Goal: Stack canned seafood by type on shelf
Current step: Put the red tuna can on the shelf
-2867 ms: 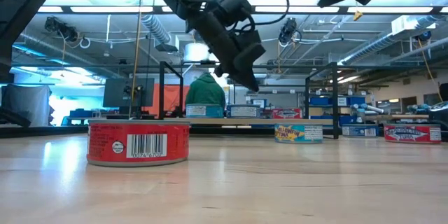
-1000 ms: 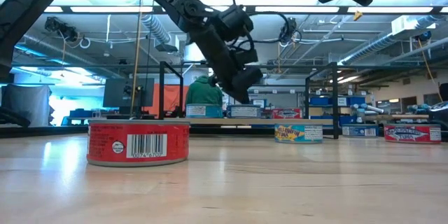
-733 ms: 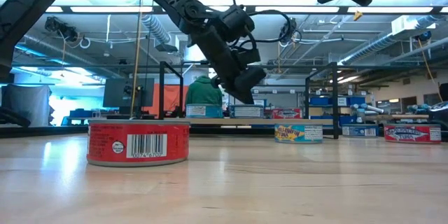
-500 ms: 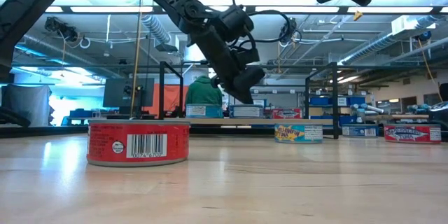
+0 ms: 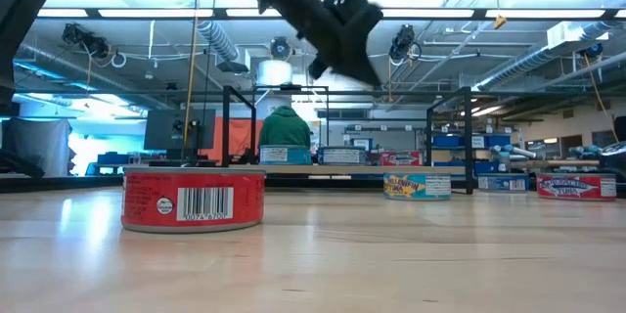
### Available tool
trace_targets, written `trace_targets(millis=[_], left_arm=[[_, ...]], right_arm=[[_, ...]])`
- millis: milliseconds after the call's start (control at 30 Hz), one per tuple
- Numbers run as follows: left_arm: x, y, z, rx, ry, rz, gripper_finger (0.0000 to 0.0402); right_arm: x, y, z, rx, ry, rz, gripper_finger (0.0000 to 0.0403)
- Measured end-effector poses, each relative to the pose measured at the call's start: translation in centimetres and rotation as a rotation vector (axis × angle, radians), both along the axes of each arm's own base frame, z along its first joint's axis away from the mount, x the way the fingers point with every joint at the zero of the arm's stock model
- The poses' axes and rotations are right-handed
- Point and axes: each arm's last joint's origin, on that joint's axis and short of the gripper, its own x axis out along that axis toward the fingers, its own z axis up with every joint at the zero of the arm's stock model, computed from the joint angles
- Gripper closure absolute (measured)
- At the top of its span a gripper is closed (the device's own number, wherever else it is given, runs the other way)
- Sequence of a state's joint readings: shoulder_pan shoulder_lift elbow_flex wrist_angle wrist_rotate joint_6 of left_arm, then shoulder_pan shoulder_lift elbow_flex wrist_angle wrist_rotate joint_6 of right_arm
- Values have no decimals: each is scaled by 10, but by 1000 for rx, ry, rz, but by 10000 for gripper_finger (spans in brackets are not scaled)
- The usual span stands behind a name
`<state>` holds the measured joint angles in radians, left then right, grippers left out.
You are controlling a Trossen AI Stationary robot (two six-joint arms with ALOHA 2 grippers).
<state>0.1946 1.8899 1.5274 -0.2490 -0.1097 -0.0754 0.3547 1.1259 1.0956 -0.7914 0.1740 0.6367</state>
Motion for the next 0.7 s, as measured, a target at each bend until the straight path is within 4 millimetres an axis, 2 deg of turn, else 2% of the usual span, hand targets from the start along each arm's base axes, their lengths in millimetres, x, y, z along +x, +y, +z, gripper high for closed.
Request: trace_targets(millis=[233,400,567,700], left_arm=[[4,-53,-8,-26,-155,-79,401],[1,-78,-15,-24,-204,-130,401],[-10,-93,-20,-47,-232,-141,401],[-25,-95,-13,-61,-287,-121,401]], right_arm=[[-21,37,-27,203,167,53,395],[-43,70,-51,332,259,29,398],[-64,102,-83,350,409,-7,398],[-75,122,-104,320,516,-11,398]])
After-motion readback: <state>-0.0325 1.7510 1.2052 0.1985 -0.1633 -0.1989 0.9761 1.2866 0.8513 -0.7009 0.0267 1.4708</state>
